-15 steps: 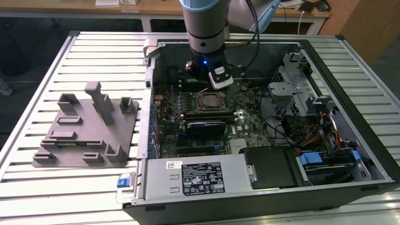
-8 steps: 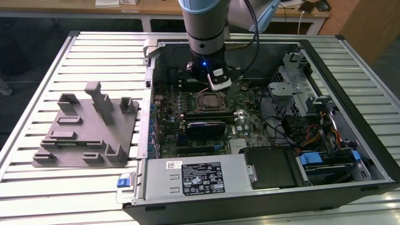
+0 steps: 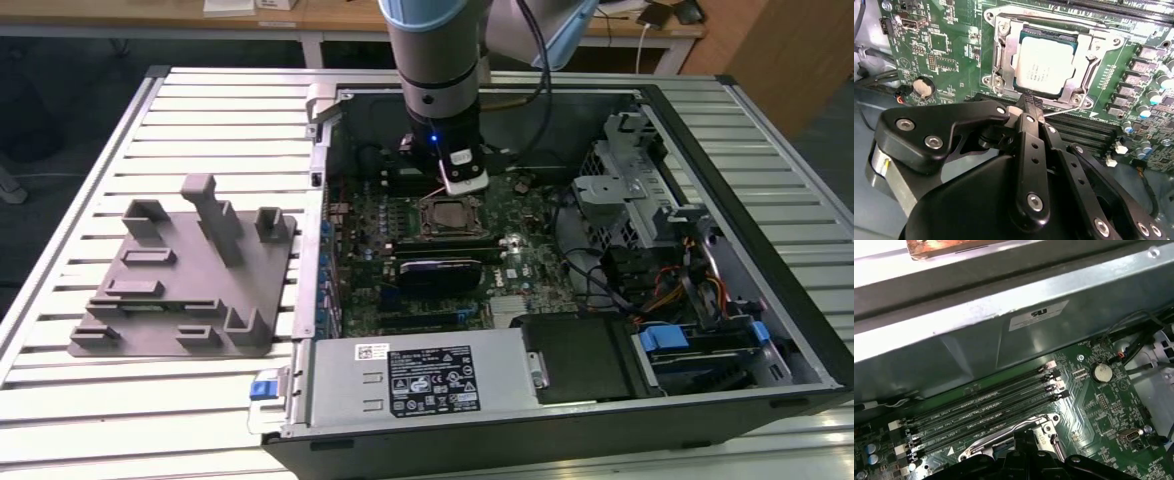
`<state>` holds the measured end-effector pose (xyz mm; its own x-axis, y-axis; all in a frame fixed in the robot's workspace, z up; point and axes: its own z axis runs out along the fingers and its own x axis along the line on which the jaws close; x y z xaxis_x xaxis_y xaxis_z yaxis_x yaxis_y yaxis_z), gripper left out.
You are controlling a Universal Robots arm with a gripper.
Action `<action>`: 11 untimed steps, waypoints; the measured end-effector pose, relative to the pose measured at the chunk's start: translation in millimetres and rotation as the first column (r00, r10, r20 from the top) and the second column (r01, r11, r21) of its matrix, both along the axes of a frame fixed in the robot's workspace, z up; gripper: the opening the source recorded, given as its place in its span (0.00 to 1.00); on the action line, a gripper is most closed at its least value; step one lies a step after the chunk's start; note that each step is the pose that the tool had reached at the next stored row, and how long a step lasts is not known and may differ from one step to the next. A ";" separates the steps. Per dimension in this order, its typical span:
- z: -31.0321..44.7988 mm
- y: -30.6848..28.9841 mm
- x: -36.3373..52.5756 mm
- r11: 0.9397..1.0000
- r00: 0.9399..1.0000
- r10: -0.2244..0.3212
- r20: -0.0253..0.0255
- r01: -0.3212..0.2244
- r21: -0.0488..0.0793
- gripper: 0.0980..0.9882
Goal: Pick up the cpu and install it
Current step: 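Install the first cpu locking lever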
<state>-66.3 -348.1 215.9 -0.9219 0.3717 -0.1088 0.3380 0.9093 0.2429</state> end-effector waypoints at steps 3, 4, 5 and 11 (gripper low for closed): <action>0.1 0.2 0.0 1.000 1.000 0.000 0.000 0.000 -0.001 0.01; 0.7 0.1 0.0 1.000 1.000 0.000 0.000 0.000 -0.001 0.01; 1.6 0.2 0.0 1.000 1.000 0.000 0.000 0.000 -0.001 0.01; 6.2 0.2 0.0 1.000 1.000 0.000 0.000 0.000 0.004 0.01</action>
